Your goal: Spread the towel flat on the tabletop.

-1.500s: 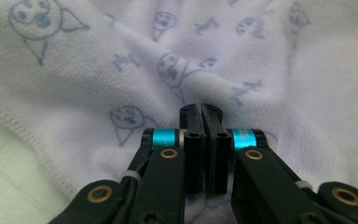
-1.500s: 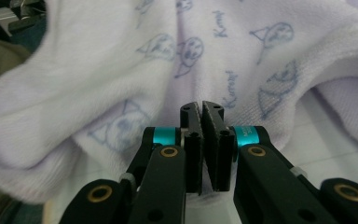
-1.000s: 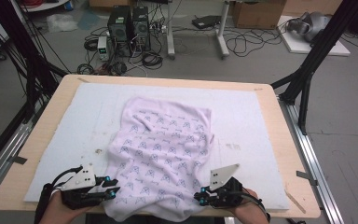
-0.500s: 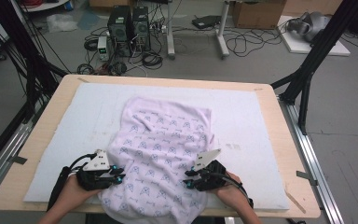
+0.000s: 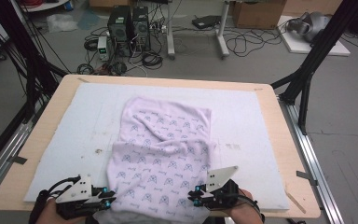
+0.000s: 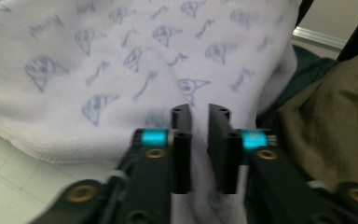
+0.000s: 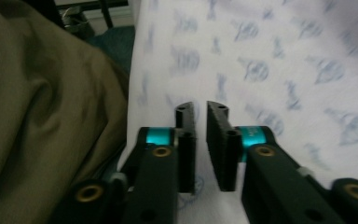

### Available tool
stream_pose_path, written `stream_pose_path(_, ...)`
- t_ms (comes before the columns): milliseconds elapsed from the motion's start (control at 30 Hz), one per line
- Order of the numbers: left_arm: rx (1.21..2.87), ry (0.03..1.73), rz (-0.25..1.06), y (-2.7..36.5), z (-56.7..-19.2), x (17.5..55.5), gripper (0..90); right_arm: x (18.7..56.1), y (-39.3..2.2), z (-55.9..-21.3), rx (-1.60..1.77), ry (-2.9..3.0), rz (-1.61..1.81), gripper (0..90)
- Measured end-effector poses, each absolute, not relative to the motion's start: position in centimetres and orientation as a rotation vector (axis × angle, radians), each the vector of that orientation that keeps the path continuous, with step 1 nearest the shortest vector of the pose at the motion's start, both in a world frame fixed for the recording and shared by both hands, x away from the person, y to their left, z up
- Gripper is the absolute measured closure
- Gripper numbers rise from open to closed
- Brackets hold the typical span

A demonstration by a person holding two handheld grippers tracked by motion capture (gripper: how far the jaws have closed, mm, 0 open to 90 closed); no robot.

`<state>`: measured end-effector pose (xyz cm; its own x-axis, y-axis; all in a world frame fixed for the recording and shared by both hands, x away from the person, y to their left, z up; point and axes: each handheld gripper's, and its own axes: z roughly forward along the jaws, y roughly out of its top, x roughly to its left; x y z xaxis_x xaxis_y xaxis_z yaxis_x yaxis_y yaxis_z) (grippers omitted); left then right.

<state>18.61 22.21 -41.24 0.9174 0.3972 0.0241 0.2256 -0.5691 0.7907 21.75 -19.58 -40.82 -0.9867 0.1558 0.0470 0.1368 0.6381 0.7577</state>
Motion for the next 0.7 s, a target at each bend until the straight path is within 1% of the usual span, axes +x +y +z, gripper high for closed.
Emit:
stream_pose_path(67,2.186,0.461,0.287,22.1,-41.2,19.5,65.1,22.2,-19.6,-40.3,0.27,2.784,1.273,69.9)
stream_pose_path(100,2.174,0.473,0.3,21.9,-41.3,20.2,62.0,22.7,-19.6,-40.3,0.292,2.775,1.244,68.8)
stream_pose_path(133,2.179,0.487,0.313,21.8,-41.4,20.9,60.6,23.3,-19.5,-40.5,0.311,2.778,1.234,65.8)
stream_pose_path(200,2.184,0.519,0.331,21.5,-41.9,22.5,58.2,24.5,-19.3,-41.4,0.36,2.785,1.215,63.2)
stream_pose_path(267,2.206,0.535,0.329,21.1,-42.5,23.8,58.1,25.7,-19.1,-42.4,0.4,2.797,1.194,60.4)
stream_pose_path(333,2.225,0.543,0.298,20.8,-43.2,24.8,59.5,26.6,-18.9,-43.5,0.43,2.818,1.159,60.4)
stream_pose_path(367,2.242,0.545,0.28,20.6,-43.5,25.1,61.8,26.9,-18.7,-43.8,0.445,2.831,1.127,61.4)
stream_pose_path(400,2.254,0.547,0.263,20.5,-43.9,25.3,64.7,27.1,-18.8,-44.0,0.455,2.827,1.149,64.5)
stream_pose_path(467,2.251,0.493,0.265,20.5,-44.3,24.9,76.0,27.3,-18.8,-44.0,0.454,2.831,1.151,69.2)
stream_pose_path(500,2.257,0.48,0.284,20.4,-44.3,24.5,85.4,27.3,-18.8,-44.0,0.445,2.827,1.152,73.6)
stream_pose_path(567,2.279,0.47,0.282,20.4,-44.1,24.0,87.6,27.2,-18.8,-44.0,0.414,2.847,1.153,86.2)
stream_pose_path(700,2.279,0.469,0.23,21.2,-44.0,23.0,88.2,26.7,-18.7,-43.8,0.377,2.853,1.13,87.8)
